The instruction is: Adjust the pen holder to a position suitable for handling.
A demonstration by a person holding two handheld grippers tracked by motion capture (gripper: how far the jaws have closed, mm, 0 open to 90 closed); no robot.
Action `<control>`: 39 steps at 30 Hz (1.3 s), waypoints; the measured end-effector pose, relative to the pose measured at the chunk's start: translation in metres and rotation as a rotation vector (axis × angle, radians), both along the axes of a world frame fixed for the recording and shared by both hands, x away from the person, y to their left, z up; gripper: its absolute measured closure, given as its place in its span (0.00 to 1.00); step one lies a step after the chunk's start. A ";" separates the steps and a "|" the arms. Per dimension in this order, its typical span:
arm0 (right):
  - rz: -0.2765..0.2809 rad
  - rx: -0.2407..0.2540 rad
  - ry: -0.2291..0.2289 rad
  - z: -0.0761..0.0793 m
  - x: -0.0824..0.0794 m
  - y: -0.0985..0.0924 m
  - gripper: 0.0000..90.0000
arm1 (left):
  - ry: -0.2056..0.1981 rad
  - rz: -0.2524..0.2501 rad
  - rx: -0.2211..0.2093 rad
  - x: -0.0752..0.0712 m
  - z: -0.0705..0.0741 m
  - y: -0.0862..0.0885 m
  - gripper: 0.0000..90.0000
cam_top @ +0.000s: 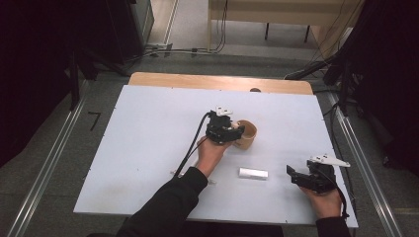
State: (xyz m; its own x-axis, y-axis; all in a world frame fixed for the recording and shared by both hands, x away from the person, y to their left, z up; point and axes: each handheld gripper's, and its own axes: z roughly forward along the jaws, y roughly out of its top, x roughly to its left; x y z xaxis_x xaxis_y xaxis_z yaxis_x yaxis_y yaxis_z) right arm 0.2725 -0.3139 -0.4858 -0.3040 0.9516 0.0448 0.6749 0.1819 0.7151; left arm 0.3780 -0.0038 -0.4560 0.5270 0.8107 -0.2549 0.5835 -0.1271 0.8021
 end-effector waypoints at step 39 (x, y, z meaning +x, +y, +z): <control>0.018 0.004 -0.009 0.001 -0.001 0.006 0.21 | -0.063 0.076 0.023 -0.058 0.013 0.080 0.22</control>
